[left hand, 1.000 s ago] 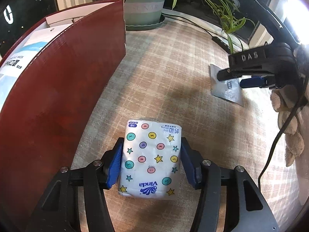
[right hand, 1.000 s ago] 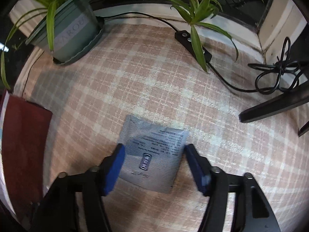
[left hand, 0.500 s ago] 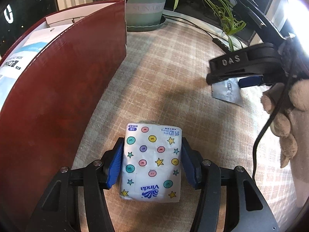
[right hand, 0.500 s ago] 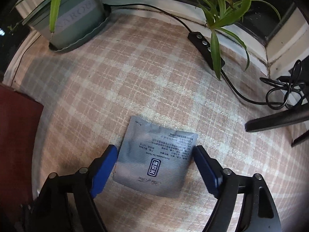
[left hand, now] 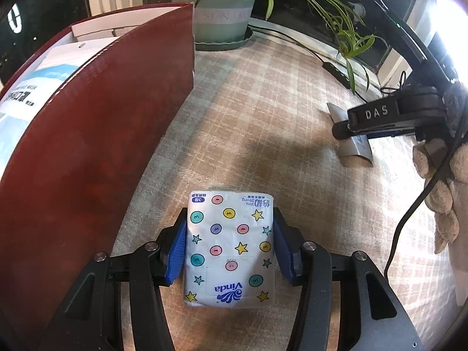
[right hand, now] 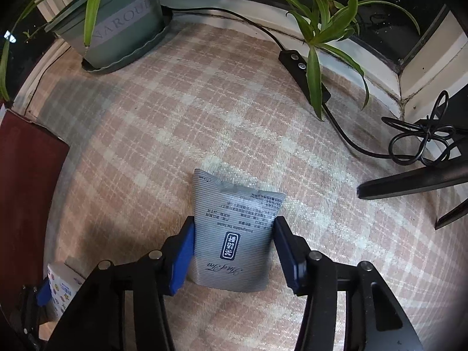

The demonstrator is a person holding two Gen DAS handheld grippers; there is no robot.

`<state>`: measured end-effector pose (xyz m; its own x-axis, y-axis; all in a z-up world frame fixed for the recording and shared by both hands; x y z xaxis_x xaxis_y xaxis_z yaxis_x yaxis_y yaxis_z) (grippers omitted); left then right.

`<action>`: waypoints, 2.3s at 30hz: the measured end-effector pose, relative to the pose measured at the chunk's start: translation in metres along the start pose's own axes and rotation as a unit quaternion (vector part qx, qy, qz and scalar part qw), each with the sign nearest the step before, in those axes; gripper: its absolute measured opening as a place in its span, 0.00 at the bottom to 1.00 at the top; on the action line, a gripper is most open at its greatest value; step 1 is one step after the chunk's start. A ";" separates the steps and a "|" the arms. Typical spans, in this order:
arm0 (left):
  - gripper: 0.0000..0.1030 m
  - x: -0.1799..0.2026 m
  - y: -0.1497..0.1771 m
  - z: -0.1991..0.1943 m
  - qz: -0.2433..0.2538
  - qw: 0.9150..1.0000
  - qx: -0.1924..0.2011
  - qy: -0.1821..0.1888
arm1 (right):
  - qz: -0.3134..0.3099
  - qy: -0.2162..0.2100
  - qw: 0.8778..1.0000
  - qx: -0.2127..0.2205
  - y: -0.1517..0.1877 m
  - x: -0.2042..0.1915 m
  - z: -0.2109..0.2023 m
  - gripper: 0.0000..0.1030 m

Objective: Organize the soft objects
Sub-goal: 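Grasp the tissue pack with the left gripper while the right gripper grasps the silver sachet, then carry the tissue pack with the left gripper into the box while the right gripper drops the sachet there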

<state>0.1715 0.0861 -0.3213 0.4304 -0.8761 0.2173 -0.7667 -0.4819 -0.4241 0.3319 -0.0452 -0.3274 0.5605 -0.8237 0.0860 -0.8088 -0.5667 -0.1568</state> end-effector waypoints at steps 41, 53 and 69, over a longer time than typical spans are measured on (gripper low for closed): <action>0.50 -0.110 -0.045 -0.167 -0.057 0.992 0.110 -0.006 | -0.189 -0.100 0.959 0.183 -0.018 -0.200 -0.178 0.44; 0.50 -0.147 -0.050 -0.145 -0.087 0.992 0.090 -0.028 | -0.209 -0.120 0.957 0.162 -0.042 -0.260 -0.144 0.47; 0.68 -0.161 -0.062 -0.144 -0.104 0.989 0.099 -0.037 | -0.186 -0.134 0.961 0.156 -0.047 -0.261 -0.128 0.62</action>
<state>0.0809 0.2547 -0.2033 0.6085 -0.7511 0.2560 -0.5523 -0.6325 -0.5430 0.2005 0.1943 -0.2161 0.8599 -0.5072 -0.0574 -0.4746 -0.7531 -0.4557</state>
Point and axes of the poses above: each gripper's, at about its wrist camera, not at the fingertips, and z roughly the way its jaws point, x to its right, y to its underside, the point moved 7 cm from there along z, roughly the way its jaws point, and after that the axes turned 12 degrees about -z, right-handed, at the moved point
